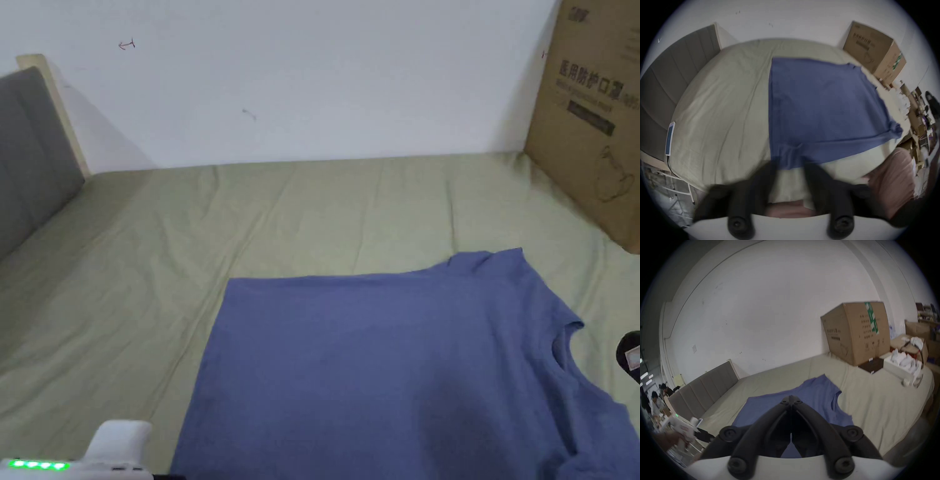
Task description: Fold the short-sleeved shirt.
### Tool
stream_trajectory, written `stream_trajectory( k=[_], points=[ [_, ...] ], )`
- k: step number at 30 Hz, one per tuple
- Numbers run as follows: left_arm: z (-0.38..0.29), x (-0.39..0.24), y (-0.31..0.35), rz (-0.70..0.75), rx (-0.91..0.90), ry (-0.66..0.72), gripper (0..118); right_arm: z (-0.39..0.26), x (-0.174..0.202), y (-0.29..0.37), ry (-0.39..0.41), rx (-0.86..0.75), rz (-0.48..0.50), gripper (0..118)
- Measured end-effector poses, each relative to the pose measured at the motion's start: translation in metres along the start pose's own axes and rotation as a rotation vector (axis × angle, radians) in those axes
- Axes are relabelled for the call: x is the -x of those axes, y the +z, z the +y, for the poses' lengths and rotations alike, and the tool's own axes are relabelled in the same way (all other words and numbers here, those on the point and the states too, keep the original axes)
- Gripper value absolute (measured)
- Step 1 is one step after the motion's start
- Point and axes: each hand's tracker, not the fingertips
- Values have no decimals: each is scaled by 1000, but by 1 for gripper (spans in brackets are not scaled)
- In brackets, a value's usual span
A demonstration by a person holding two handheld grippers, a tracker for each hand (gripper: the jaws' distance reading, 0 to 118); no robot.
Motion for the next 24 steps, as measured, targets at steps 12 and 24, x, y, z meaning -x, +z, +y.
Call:
stream_trajectory(
  k=[12, 24],
  points=[
    [-1, -19, -56, 79, 1, 34, 103, 2, -37, -6, -39, 73, -81, 0],
    [9, -34, 37, -42, -200, 61, 6, -30, -143, -67, -102, 800, -236, 117]
  ],
)
